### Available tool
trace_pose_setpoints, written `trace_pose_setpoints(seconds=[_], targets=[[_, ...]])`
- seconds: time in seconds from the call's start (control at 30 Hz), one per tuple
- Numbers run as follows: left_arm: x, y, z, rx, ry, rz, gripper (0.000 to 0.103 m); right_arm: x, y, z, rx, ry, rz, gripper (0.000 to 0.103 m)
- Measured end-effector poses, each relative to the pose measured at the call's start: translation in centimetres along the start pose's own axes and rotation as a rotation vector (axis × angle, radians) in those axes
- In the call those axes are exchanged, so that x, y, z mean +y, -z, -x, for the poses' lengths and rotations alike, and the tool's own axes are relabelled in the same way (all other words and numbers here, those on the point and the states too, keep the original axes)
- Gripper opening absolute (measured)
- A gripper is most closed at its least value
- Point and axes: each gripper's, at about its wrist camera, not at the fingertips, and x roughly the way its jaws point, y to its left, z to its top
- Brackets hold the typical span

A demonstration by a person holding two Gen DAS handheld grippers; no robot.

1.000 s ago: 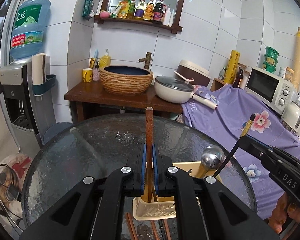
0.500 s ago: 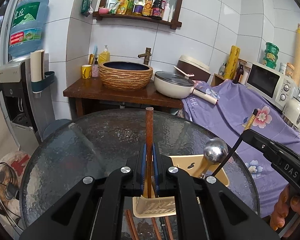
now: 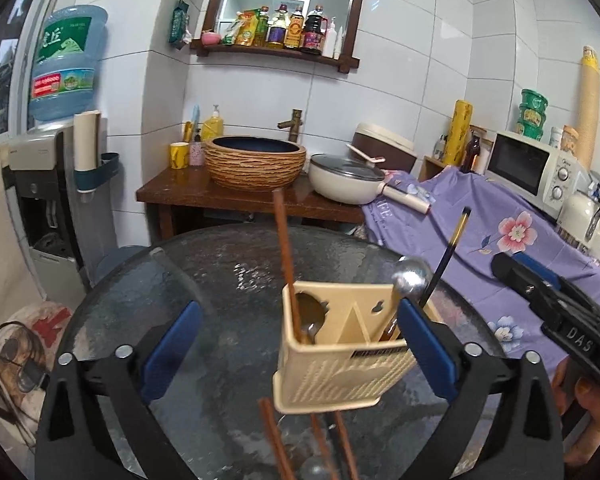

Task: Organize utensils
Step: 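Insert both chopsticks into the holder and open both tools, then move both tools back down to the remaining chopsticks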

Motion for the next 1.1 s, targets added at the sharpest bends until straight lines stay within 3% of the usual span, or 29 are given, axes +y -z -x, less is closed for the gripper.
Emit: trace_pose_setpoints(seconds=[0.2, 0.3, 0.43, 0.53, 0.77, 0.97, 1.1], targets=[[2.3, 4.8, 0.5, 0.093, -0.076, 0.030, 0.097, 0.8, 4.5, 1.6, 0.072, -0.030, 0.018, 0.074], [3.1, 7.5, -0.2, 0.155, -0.094, 0.052, 0.094, 1.6, 8.0, 0.5, 0.209, -0.053, 0.038, 0.074], [3.6, 11.1, -1.9, 0.270, -0.073, 0.075, 0.066, 2.6, 12.0, -1.2, 0.347, -0.068, 0.042, 0.074], [4.2, 13.0, -3.0, 0.333, -0.057, 0.107, 0.052, 3.1, 14.6, -2.2, 0.426, -0.067, 0.043, 0.073], [3.5, 14.4, -4.1, 0.383, -0.027, 0.103, 0.037, 4.7, 17.4, -3.7, 0.527, -0.081, 0.060, 0.060], [2.5, 14.5, -5.0, 0.399, -0.020, 0.075, 0.033, 5.9, 18.0, -4.3, 0.560, -0.066, 0.089, 0.050], [2.5, 14.7, -5.3, 0.409, -0.019, 0.075, 0.032, 6.4, 18.1, -4.7, 0.574, -0.052, 0.099, 0.049]])
